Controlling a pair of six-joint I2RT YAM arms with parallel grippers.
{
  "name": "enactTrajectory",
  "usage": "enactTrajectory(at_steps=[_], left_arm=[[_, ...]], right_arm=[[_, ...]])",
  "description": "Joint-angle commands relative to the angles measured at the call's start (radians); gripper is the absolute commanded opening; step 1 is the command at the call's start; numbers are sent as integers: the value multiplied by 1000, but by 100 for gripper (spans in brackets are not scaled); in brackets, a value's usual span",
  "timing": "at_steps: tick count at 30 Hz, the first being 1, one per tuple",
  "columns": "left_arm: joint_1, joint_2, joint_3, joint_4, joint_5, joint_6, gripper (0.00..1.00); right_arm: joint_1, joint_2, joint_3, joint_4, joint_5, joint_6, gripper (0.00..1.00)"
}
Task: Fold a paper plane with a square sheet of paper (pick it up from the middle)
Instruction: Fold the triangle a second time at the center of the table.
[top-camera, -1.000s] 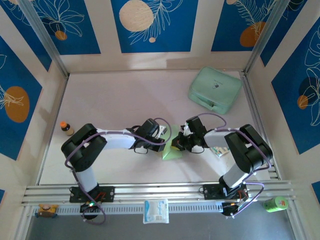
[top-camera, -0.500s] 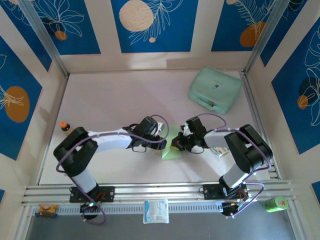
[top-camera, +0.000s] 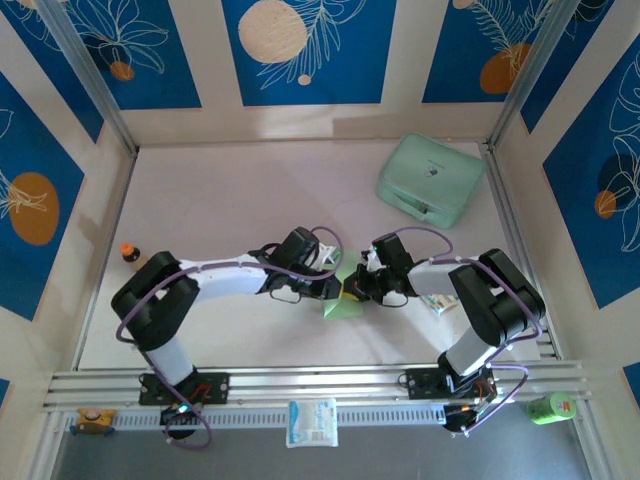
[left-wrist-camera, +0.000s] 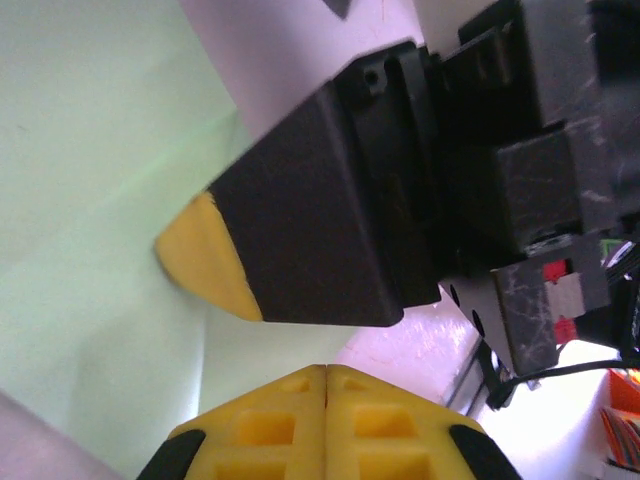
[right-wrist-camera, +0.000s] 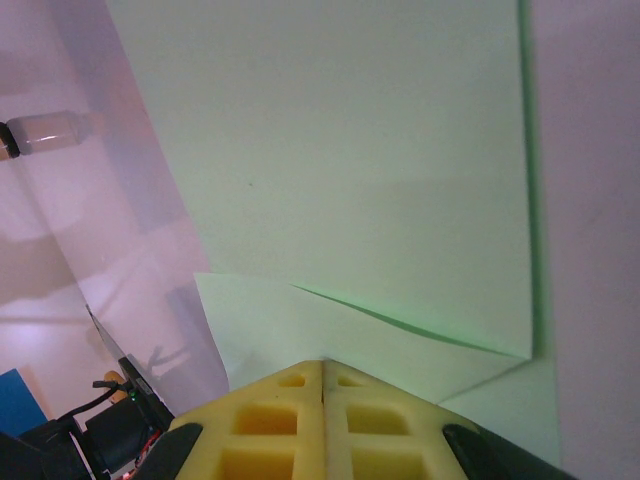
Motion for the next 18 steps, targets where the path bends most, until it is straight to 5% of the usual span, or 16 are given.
enactTrajectory(at_steps=[1,18], left_arm=[[-6,45,37,13,89,-36,0],[-19,137,38,-47,39,7,0]], right_arm=[[-4,21,-27,-78,60,18,0],[-6,18,-23,-86,62,16,0]])
